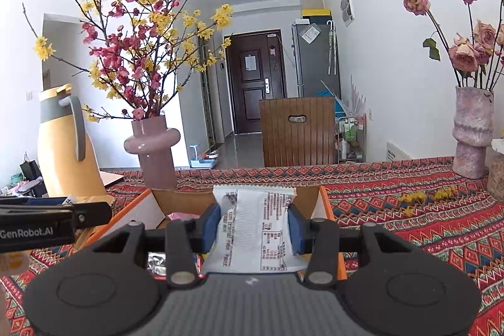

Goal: Organize snacks
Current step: 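Lift both held packets and carry them over the box, then lower both packets into the box and open both grippers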

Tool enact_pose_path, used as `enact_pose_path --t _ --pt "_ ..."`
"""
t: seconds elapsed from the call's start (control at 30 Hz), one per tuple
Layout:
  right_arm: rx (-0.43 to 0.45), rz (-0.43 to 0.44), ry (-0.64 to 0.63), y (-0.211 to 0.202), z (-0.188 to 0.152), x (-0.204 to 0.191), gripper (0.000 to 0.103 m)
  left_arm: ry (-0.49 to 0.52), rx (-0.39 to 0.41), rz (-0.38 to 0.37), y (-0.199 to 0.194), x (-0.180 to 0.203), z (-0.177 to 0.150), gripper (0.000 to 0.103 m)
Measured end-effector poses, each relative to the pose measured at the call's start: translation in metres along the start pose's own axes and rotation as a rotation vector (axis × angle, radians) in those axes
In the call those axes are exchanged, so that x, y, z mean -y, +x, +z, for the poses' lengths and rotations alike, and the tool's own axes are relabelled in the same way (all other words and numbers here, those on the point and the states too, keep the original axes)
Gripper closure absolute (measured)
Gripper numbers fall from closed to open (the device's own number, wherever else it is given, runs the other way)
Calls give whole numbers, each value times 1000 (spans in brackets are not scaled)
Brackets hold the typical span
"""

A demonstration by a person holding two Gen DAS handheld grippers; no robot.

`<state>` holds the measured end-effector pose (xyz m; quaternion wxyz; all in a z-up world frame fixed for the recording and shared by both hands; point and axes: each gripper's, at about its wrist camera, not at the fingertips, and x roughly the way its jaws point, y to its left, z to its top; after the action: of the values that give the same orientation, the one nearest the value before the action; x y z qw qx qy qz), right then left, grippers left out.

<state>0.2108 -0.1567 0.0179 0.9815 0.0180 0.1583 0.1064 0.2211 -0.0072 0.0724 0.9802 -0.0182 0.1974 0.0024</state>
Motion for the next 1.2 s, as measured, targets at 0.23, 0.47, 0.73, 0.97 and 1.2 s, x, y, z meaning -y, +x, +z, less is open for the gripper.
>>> enact_pose_path --t 0.23,0.47,0.73,0.97,1.2 --pt "-3 -12 -3 27 9 -3 59 -28 7 26 22 -4 12 41" --pt "-13 -53 0 52 -5 -4 59 -50 17 61 50 -6 11 41" --pt "-59 -51 -1 65 -16 -3 59 -28 7 91 67 -10 -8 41" --pt "-80 -47 -9 67 -20 -7 57 -41 -2 94 70 -13 -11 40" --pt "-64 -43 12 61 -19 -5 38 -59 37 103 62 -15 -10 18"
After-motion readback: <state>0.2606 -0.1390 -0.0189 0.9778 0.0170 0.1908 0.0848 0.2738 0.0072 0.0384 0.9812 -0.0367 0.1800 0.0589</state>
